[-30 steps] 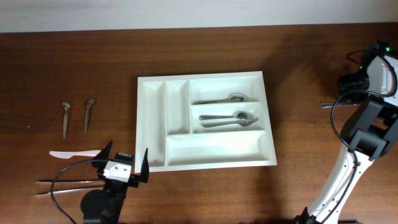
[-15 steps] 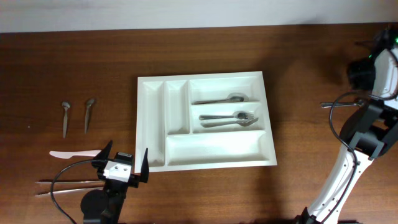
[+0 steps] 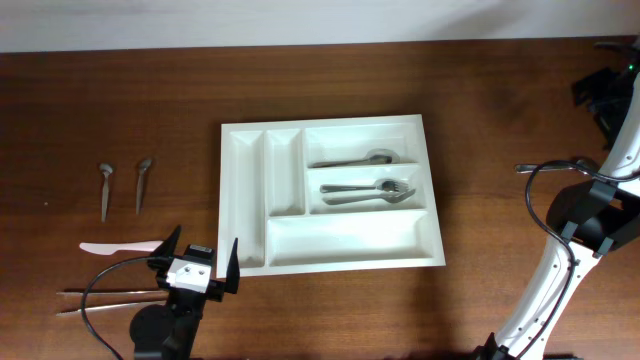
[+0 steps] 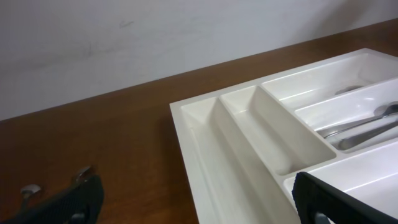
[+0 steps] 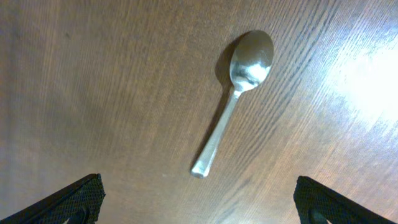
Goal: Pack container
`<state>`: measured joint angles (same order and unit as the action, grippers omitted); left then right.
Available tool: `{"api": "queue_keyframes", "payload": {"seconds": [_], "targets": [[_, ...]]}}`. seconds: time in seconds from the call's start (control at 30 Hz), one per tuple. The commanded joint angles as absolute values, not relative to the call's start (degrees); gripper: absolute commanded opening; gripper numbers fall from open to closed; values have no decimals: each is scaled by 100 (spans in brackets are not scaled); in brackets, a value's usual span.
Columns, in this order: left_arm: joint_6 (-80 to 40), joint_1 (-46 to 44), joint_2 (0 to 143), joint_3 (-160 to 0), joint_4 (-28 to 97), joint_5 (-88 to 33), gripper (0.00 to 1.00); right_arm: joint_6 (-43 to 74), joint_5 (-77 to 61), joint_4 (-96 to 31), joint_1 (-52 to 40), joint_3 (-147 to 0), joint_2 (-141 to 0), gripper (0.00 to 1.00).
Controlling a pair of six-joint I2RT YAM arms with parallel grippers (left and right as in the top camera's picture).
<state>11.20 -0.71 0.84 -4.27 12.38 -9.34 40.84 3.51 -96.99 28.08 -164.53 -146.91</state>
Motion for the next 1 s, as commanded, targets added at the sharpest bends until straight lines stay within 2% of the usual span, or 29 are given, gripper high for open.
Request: {"api": "queue_keyframes", "payload": {"seconds": [0.0,0.3,0.63,0.73,0.97], "targets": [[1212,-47,40,-386,1219,-895,99,3640,423,-9734,2851,-16525,-14540,99],[1212,-47,40,-386,1216,-895,99,3323,80,-9736,2891,-16105,-14212,99],[1212,-47,40,-386,1216,-895,99,6440,760,-9601,3002,-12267,-12079,99],[1212,-47,40,-386,1219,-895,99,6307,1170,-9085,3011,-11806,-11961,99],[1212,-47,40,-386,1216,-895,99,6069,799,-8125,3159,-11655,-12234,99]]}}
